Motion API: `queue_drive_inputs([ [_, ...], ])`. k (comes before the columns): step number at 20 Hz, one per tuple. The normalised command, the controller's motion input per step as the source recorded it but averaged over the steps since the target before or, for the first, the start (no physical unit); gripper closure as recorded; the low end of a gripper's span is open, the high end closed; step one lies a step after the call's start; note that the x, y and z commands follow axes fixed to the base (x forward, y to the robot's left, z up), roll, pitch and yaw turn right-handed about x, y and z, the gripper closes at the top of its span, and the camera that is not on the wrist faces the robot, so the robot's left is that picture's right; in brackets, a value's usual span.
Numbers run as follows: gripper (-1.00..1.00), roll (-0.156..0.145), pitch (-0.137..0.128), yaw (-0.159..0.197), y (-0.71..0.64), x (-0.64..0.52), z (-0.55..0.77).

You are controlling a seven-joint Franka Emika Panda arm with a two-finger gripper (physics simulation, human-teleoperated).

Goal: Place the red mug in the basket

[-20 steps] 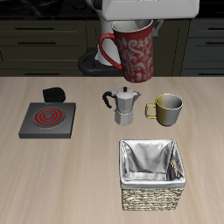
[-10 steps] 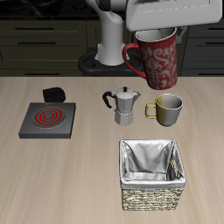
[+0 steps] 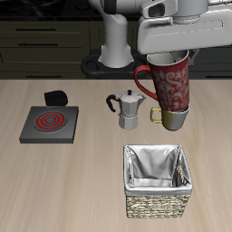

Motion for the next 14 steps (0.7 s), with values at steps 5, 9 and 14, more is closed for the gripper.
queue_drive_inputs([
  [5,1.00,-0.039,0.000,0.012,-0.15,0.15,-0.17],
  [9,1.00,-0.037,0.025,0.002,-0.19,0.35,-0.22],
  [14,1.00,-0.014,0.027,-0.012,-0.06,0.13,-0.23],
])
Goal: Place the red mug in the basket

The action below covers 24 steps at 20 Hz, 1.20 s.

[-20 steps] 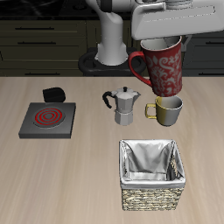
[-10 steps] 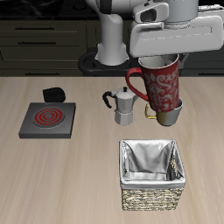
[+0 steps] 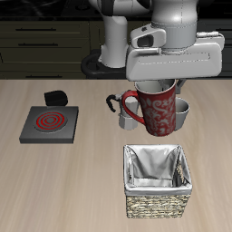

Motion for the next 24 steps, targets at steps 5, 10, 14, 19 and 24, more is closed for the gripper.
queue_drive_inputs([
  [5,1.00,-0.002,0.048,0.012,-0.01,0.13,-0.43],
  [10,1.00,0.000,0.036,0.015,-0.03,0.10,-0.34],
  [14,1.00,-0.013,0.035,0.012,-0.08,0.13,-0.26],
  [19,1.00,0.001,0.028,0.030,0.03,0.16,-0.29],
  [24,1.00,0.018,0.025,0.015,0.06,0.10,-0.20],
])
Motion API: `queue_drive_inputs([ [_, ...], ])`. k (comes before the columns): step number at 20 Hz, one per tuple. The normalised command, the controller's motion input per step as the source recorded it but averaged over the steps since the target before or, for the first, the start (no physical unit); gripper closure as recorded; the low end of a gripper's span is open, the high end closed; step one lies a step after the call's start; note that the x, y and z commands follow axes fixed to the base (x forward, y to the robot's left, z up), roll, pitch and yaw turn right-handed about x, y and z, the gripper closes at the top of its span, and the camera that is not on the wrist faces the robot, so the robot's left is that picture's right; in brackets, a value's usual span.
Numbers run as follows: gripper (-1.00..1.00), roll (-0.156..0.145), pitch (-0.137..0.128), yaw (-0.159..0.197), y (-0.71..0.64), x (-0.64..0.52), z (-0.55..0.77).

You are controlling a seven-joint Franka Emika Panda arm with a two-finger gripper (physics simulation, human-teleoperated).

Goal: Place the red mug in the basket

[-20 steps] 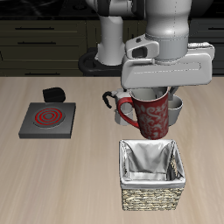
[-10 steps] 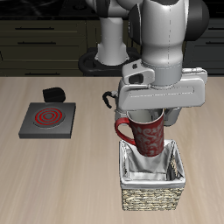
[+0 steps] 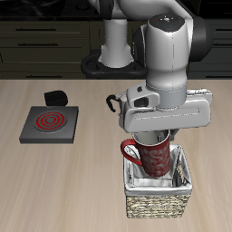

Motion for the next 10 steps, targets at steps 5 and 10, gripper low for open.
queue_drive_inputs([
  [5,1.00,0.029,0.033,0.030,0.22,0.09,-0.27],
  [10,-1.00,-0.030,0.045,0.073,0.16,0.09,-0.45],
])
